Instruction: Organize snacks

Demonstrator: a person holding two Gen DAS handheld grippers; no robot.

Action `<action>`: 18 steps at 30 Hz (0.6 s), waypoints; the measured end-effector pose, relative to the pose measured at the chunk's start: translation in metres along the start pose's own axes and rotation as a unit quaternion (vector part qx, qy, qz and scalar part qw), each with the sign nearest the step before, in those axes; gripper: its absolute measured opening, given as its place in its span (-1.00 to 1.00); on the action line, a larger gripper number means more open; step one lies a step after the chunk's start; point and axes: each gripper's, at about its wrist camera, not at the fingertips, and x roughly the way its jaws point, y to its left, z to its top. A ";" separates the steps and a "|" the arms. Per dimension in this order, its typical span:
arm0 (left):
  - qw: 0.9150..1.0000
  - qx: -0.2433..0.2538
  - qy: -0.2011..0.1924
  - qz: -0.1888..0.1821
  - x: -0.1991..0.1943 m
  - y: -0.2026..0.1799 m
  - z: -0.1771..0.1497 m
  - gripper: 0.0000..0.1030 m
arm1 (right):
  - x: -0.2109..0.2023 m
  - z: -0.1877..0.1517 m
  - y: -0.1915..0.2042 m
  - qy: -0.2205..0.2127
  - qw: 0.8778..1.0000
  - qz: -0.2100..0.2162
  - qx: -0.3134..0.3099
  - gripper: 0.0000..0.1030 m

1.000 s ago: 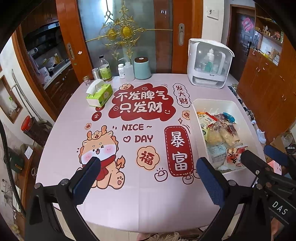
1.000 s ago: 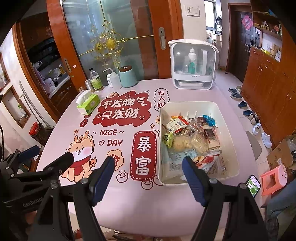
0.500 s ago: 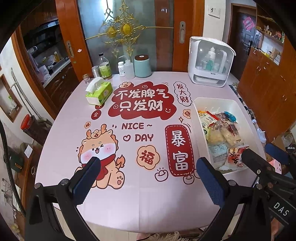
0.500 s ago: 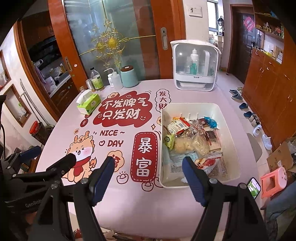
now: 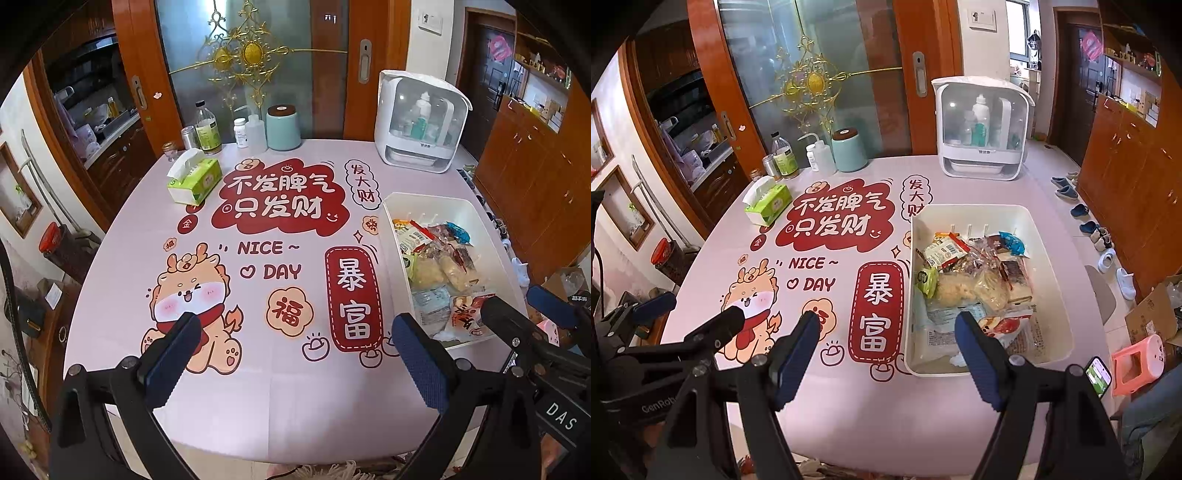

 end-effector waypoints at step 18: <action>1.000 -0.005 0.003 0.000 0.004 -0.030 0.001 0.99 | 0.004 -0.003 -0.012 0.001 1.000 0.001 -0.003 0.48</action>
